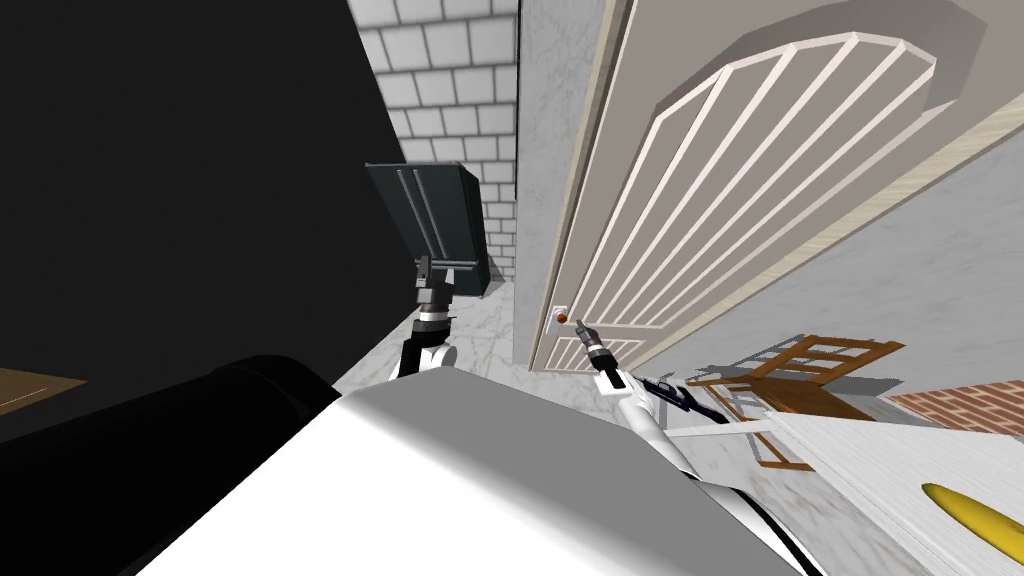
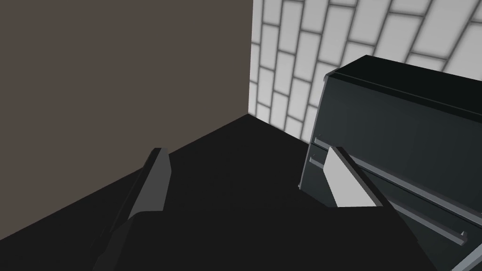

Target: Push the door open

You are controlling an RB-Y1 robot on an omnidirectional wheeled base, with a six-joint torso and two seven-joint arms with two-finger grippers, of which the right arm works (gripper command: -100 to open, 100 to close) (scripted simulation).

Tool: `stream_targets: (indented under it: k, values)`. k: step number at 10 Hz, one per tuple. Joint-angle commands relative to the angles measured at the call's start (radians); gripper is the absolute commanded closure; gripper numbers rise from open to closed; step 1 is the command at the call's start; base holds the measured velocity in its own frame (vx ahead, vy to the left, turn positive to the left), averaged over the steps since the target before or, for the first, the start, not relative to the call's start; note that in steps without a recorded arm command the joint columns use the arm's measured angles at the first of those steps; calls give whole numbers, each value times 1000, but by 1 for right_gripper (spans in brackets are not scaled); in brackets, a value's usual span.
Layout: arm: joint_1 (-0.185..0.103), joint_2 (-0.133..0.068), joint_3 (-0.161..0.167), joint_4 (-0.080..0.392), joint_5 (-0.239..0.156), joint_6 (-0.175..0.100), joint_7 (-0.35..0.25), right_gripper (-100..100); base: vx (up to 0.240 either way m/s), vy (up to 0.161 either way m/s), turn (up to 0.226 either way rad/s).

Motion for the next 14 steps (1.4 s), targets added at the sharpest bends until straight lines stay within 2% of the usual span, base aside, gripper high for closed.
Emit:
stream_targets:
  k: [1,9,14]
  values:
    - [9,-10,-1,-9,15,-1,32,-100,-55,118,-71]
    - [47,-71,-6,-35,96,-22,202,-100,-71,90,-71]
    - [66,-101,-9,-47,137,-32,287,-100,-63,94,-55]
